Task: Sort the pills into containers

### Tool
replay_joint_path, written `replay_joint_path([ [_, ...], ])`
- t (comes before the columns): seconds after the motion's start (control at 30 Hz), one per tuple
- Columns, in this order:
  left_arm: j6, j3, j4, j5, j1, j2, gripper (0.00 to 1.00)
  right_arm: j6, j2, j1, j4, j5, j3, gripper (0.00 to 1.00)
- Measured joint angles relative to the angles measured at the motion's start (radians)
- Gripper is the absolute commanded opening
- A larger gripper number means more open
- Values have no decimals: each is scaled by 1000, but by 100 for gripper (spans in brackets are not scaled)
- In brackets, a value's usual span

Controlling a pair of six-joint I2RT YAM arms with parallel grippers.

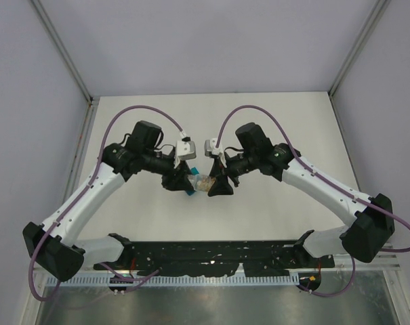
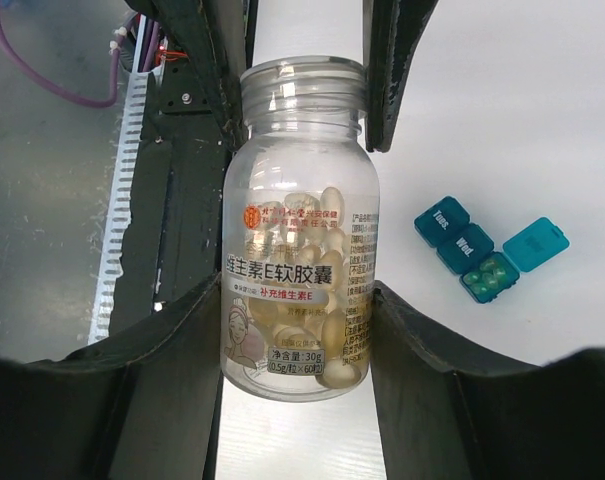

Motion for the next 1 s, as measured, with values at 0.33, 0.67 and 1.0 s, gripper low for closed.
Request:
replay_joint_path([
  [0.33, -97, -10, 46, -36, -3, -33, 0, 2, 0, 2, 21, 6, 0, 53],
  [0.67, -141, -9, 61, -101, -6, -41, 0, -1, 0, 13, 29, 35, 0, 87],
  [1.0, -118, 24, 19, -183, 0, -25, 0, 4, -2, 14, 40, 106, -3, 100],
])
